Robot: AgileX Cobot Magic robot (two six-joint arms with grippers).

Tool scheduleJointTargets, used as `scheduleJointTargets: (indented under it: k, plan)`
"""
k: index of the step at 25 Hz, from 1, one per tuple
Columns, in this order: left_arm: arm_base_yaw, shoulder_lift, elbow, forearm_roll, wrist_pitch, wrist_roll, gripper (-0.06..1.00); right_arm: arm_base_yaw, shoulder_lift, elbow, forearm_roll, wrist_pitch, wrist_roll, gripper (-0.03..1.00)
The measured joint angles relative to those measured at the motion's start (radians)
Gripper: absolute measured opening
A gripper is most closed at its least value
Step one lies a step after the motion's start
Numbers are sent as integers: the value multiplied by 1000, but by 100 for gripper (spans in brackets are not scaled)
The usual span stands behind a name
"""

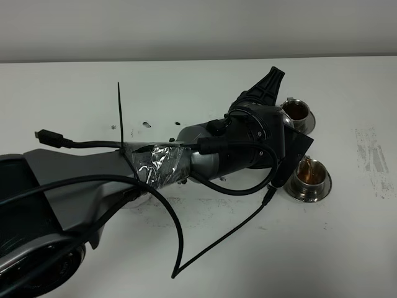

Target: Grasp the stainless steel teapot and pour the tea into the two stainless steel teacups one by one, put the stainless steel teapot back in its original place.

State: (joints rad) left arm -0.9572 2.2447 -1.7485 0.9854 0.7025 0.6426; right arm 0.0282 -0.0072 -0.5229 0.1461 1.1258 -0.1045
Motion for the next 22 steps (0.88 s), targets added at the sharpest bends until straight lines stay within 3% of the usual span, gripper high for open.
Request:
scheduleJointTargets:
  k: [22]
  plan:
    - [-3,0,0,67,-12,49,18,0,0,0,0,0,0,33]
